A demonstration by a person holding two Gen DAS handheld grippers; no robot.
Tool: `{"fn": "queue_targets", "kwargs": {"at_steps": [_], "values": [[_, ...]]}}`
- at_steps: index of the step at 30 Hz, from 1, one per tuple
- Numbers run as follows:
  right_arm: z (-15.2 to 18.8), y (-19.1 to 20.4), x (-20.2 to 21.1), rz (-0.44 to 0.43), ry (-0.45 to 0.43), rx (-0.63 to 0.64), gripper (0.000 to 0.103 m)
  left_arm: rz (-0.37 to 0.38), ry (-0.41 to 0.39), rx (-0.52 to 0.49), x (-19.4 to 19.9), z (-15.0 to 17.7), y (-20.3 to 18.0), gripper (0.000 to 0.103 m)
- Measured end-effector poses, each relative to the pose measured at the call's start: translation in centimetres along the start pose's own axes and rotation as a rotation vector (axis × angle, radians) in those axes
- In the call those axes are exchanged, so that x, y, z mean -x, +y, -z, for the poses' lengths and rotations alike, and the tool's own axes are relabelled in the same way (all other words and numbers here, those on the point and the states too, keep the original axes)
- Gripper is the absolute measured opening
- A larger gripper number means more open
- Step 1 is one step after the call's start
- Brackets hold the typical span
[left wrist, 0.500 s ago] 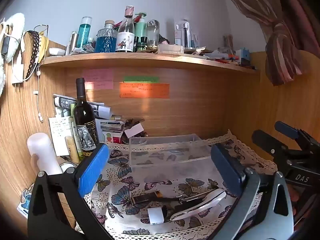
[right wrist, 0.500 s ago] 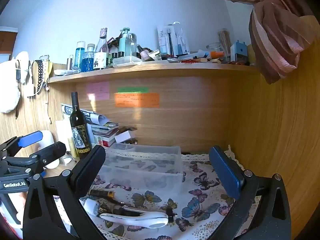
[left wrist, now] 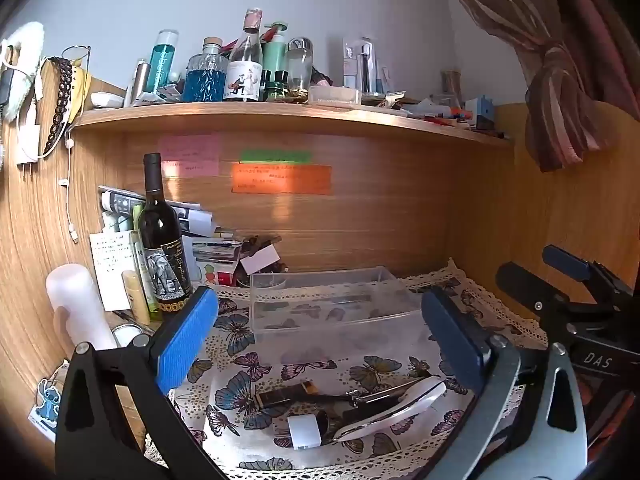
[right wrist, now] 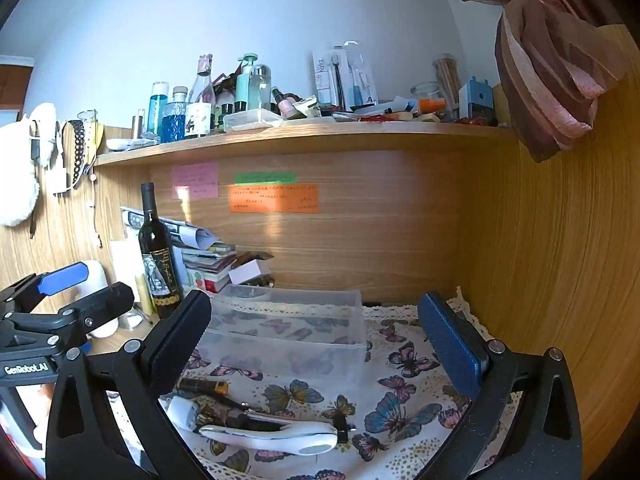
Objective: Organize rigid objects
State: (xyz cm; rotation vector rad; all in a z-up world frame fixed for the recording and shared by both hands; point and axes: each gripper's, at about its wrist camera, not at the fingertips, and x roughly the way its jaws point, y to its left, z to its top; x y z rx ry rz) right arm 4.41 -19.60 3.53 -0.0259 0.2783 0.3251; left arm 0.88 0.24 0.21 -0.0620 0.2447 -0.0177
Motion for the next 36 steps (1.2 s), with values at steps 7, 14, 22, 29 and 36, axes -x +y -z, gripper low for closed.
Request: {"fn": "queue_targets", "kwargs": {"at_steps": [7,14,22,29,36], "values": [[-0.08,-0.08,-0.28,-0.002,0.005,-0.004,0.103,0.006,-0.003,-0.009,0.33,0.39,-0.60,0.103],[-0.06,-0.03,-0.18,0.000,0.003,-0.005,0.103,0.006,-0.003,-0.008,0.36,0.37,-0.65,0.103],[-0.06,0.02,-0.20,-0.001,0.001,-0.003,0.103,0.003,-0.008,-0.006,0.42,0.35,-0.69,0.103],[-0.06,0.11,-0.17,-0.004,-0.004,-0.002,0.103,0.004,-0.022,-0.003,0.82,0.20,-0.75,0.103],[-0.11,0.24,-0.08,-0.002,-0.008,0.002,0.103,0.007,-0.022,0.002,0.86,0.22,-0.69,0.103]]}}
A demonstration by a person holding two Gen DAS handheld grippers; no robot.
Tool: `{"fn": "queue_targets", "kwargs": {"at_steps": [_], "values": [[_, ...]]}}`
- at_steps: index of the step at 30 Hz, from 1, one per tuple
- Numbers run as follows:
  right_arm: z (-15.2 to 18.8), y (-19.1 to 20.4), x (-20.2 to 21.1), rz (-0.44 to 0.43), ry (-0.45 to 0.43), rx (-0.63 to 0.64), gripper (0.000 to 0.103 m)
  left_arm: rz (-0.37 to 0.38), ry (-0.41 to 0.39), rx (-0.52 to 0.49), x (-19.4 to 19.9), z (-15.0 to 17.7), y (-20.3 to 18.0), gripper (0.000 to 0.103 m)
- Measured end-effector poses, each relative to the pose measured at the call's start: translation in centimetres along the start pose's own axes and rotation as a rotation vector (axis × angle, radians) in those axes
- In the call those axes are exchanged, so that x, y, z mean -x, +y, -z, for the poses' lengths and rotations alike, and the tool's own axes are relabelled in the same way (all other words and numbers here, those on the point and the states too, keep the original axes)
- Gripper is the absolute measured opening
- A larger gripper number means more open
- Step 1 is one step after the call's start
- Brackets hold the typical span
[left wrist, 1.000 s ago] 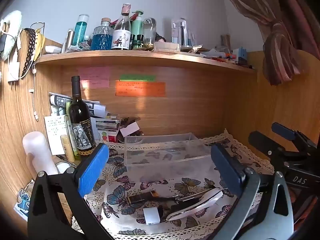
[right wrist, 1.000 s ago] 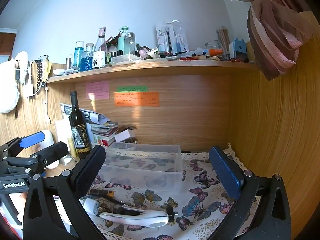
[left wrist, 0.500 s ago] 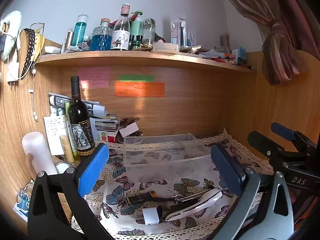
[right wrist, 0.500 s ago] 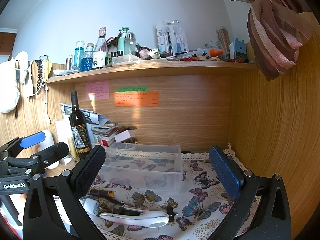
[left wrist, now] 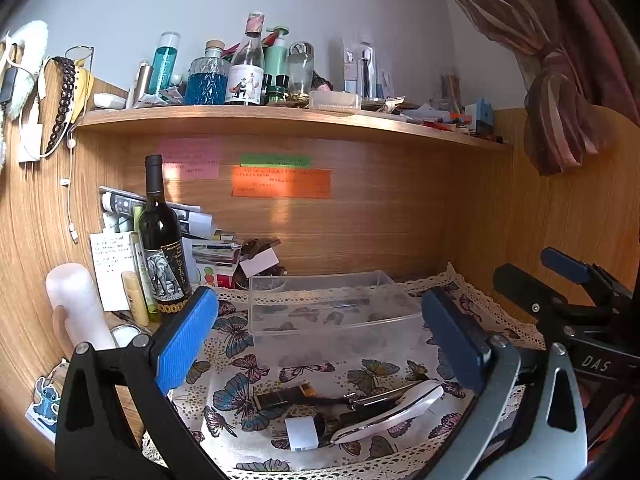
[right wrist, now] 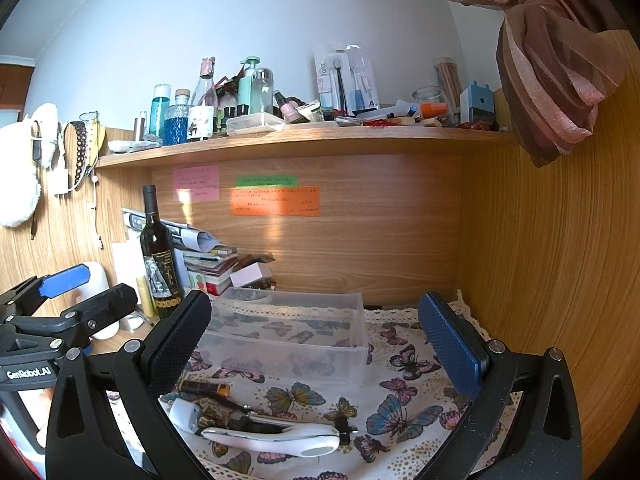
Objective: Organize rigid objects
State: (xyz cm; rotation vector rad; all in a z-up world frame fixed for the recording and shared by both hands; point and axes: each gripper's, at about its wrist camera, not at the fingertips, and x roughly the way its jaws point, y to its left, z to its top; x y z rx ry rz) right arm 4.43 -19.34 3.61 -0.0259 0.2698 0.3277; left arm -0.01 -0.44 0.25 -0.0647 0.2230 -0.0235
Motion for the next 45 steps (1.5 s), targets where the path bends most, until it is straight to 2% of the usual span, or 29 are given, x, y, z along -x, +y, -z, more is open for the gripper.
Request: {"fn": "queue_targets", "kwargs": {"at_steps": [43,44,45], "values": [[0.4,-0.4,-0.6,-0.017,0.017,-0.032,0.103,0.002,0.013,0.000,-0.4,0.2,0.3,0.103],[0.5,-0.5,-0.8,-0.019,0.023,-0.032,0.103,-0.003,0.019,0.005,-0.7,0.2,0.6,0.101],[0.7,-0.6,-1.0,-0.022,0.031,-0.034,0.101,-0.008,0.029,0.009,-0.9,0.3,0.9,0.094]]}}
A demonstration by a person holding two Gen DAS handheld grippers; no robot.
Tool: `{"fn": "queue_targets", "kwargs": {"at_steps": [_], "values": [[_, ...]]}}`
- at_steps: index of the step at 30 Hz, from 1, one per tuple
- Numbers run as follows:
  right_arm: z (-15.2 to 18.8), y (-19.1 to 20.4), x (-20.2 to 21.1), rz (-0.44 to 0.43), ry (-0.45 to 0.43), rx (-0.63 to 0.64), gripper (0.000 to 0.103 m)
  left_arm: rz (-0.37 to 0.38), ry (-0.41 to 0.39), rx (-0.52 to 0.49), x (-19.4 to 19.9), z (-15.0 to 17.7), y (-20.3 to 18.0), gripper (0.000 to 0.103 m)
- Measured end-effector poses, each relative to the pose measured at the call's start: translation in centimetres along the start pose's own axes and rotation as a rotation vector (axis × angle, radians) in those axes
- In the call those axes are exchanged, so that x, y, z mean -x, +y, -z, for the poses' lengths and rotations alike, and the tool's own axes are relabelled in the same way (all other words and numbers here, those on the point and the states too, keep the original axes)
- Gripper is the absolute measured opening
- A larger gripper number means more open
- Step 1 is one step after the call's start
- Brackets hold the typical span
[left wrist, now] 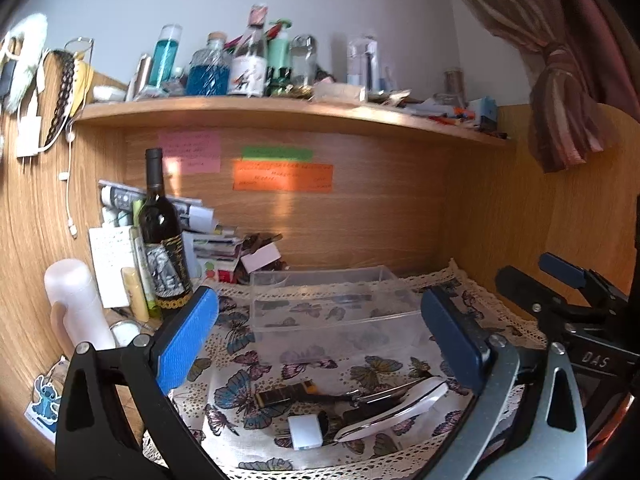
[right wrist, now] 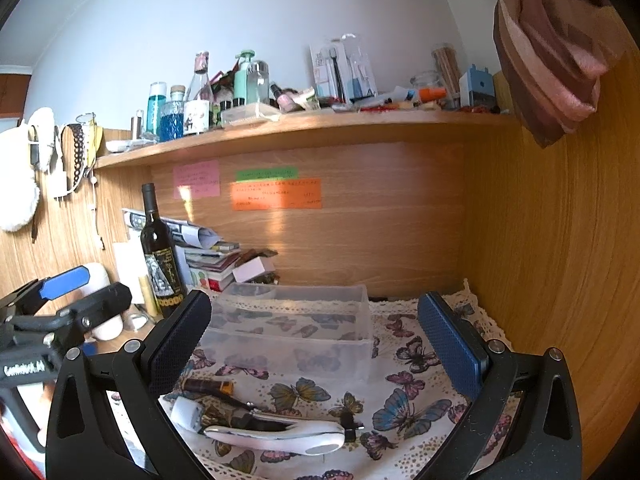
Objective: Organize rigid objects
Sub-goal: 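Grasp the white plug adapter with the left tool while the right tool grasps the white lint shaver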
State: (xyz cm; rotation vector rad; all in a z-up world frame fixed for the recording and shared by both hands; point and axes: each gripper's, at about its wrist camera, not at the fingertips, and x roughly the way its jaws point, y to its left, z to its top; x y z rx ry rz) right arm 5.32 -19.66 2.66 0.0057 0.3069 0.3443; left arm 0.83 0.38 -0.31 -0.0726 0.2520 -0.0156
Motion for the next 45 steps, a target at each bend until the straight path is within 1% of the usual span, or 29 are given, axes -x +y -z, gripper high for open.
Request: {"fn": "queue_targets", "kwargs": {"at_steps": [1,2,3,6,9,10,14,17,19,22,25,27,28,29,31,37,40,43,45], "values": [[0.2,-0.1,-0.2,-0.001,0.009,-0.002,0.099,-0.007,0.014,0.005,-0.3,0.1,0.3,0.090],[0.4,-0.2,-0.6,-0.004,0.026,-0.003,0.094,-0.014,0.031,0.010,-0.7,0.2,0.7,0.084],[0.7,-0.3,-1.0,-0.008,0.047,-0.004,0.089,-0.020,0.049,0.016,-1.1,0.4,1.0,0.084],[1.8,-0.6,-2.3,-0.026,0.111,-0.009,0.083,-0.039,0.100,0.030,-2.3,1.5,2.2,0.081],[3.3,-0.7,-3.5,-0.041,0.176,-0.007,0.076,-0.050,0.152,0.034,-3.2,2.8,2.9,0.081],[3.9,-0.7,-3.9,-0.044,0.201,-0.004,0.075,-0.051,0.174,0.037,-3.6,3.4,3.1,0.081],[6.0,-0.5,-5.2,-0.051,0.285,0.002,0.074,-0.042,0.267,0.039,-5.2,5.8,3.4,0.072],[7.8,-0.6,-6.2,-0.070,0.368,-0.023,0.074,-0.014,0.333,0.046,-6.2,7.7,3.2,0.071],[8.6,-0.6,-6.6,-0.076,0.405,-0.039,0.074,-0.003,0.373,0.038,-6.7,8.9,2.8,0.068],[9.7,-0.9,-7.1,-0.084,0.463,-0.073,0.074,0.009,0.416,0.038,-7.4,10.4,2.4,0.065],[10.7,-1.2,-7.8,-0.088,0.509,-0.118,0.074,0.018,0.456,0.059,-8.2,11.4,2.7,0.060],[11.3,-1.4,-8.6,-0.087,0.535,-0.152,0.074,0.027,0.480,0.077,-8.7,11.8,2.9,0.053],[11.5,-1.6,-8.9,-0.089,0.548,-0.169,0.074,0.032,0.490,0.087,-9.0,12.1,3.1,0.052],[11.7,-1.7,-9.3,-0.097,0.560,-0.189,0.076,0.039,0.499,0.097,-9.3,12.3,3.2,0.050],[11.8,-1.8,-9.6,-0.111,0.558,-0.218,0.076,0.047,0.512,0.114,-9.7,12.6,3.5,0.049],[11.6,-1.6,-10.8,-0.127,0.559,-0.236,0.077,0.048,0.531,0.122,-10.6,13.2,3.6,0.046],[11.5,-1.3,-11.8,-0.128,0.558,-0.230,0.076,0.044,0.522,0.107,-10.7,13.2,3.3,0.046],[11.6,-0.6,-13.1,-0.116,0.583,-0.191,0.073,0.041,0.514,0.089,-10.6,13.3,3.2,0.046],[11.8,-0.4,-13.2,-0.132,0.597,-0.175,0.070,0.043,0.510,0.088,-10.4,13.3,3.3,0.046]]}}
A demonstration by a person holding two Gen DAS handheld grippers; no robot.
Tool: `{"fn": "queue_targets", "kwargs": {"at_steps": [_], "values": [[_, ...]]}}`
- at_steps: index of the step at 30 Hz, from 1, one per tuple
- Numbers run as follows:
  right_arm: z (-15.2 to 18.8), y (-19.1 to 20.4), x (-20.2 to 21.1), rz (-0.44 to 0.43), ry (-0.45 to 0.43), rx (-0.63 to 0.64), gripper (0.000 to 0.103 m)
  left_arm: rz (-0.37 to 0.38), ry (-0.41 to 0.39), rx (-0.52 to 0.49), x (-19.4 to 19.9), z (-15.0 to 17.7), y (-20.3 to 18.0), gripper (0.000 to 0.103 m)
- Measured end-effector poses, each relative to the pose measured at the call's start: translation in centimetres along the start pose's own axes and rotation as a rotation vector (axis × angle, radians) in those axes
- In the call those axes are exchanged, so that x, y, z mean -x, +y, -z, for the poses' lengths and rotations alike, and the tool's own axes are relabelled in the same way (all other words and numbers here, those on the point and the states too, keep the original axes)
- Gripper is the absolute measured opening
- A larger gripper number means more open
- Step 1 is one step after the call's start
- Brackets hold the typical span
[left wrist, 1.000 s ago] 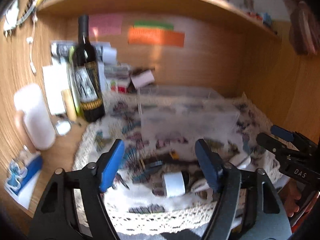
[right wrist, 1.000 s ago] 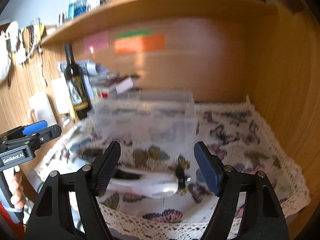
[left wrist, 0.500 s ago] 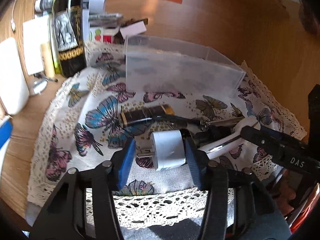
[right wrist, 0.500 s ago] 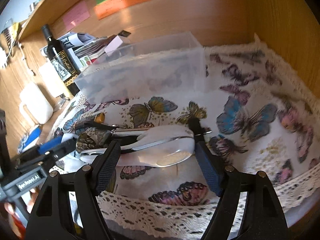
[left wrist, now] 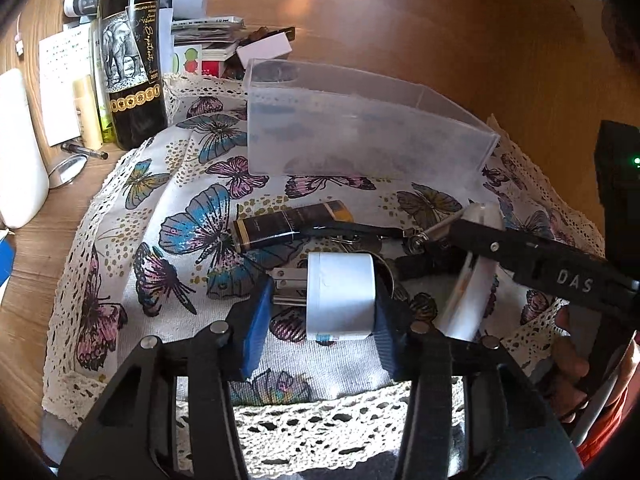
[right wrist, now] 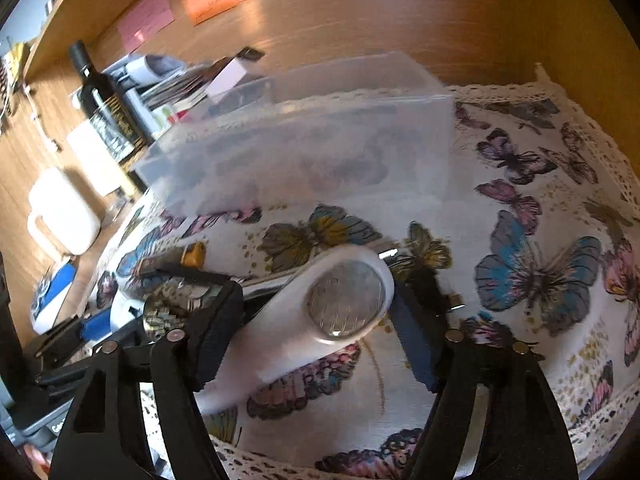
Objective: Organize rigid objects
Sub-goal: 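Grasp the white plug adapter with the left tool while the right tool grasps the white lint shaver, then release the adapter into the clear box with the left tool while the right tool drops the shaver in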
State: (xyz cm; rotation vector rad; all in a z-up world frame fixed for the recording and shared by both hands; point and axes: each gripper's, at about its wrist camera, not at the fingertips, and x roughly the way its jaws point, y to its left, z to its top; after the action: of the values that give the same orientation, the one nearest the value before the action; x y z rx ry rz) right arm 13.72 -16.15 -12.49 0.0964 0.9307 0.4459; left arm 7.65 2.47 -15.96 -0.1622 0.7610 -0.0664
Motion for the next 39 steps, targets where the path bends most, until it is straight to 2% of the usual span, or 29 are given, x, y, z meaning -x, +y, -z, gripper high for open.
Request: {"fn": "queue_targets", "kwargs": {"at_steps": [6,8,10,14,16,22,23,25,29,39], "values": [[0.1,-0.7,0.3,-0.008,0.008,0.002,0.068,-0.012,-0.024,0.003,0.9,0.1,0.7,0.046],[0.1,-0.8,0.7,0.025,-0.002,0.023,0.065,-0.016,-0.038,-0.006,1.4,0.1,0.7,0.046],[0.2,-0.3,0.9,0.076,-0.012,0.105,0.060,-0.017,-0.050,-0.014,1.8,0.1,0.8,0.046],[0.2,0.5,0.4,0.128,0.044,0.260,0.045,-0.014,-0.069,-0.018,2.4,0.2,0.9,0.046],[0.2,0.8,0.2,0.164,0.071,0.308,0.043,-0.013,-0.076,-0.019,2.6,0.2,0.9,0.046],[1.5,-0.6,0.7,0.143,0.092,0.222,0.045,-0.012,-0.083,-0.019,3.0,0.3,0.9,0.046],[1.8,-0.7,0.8,0.139,0.079,0.213,0.045,-0.013,-0.083,-0.021,3.0,0.3,0.8,0.046],[2.2,-0.6,1.0,0.145,0.058,0.209,0.037,-0.013,-0.084,-0.028,3.1,0.1,0.7,0.046],[2.2,-0.5,1.5,0.152,0.034,0.197,0.037,-0.019,-0.096,-0.040,3.7,-0.3,0.5,0.046],[-1.4,-1.4,6.1,0.111,-0.162,0.146,0.037,-0.021,-0.162,-0.041,5.6,-4.5,0.3,0.046]]}}
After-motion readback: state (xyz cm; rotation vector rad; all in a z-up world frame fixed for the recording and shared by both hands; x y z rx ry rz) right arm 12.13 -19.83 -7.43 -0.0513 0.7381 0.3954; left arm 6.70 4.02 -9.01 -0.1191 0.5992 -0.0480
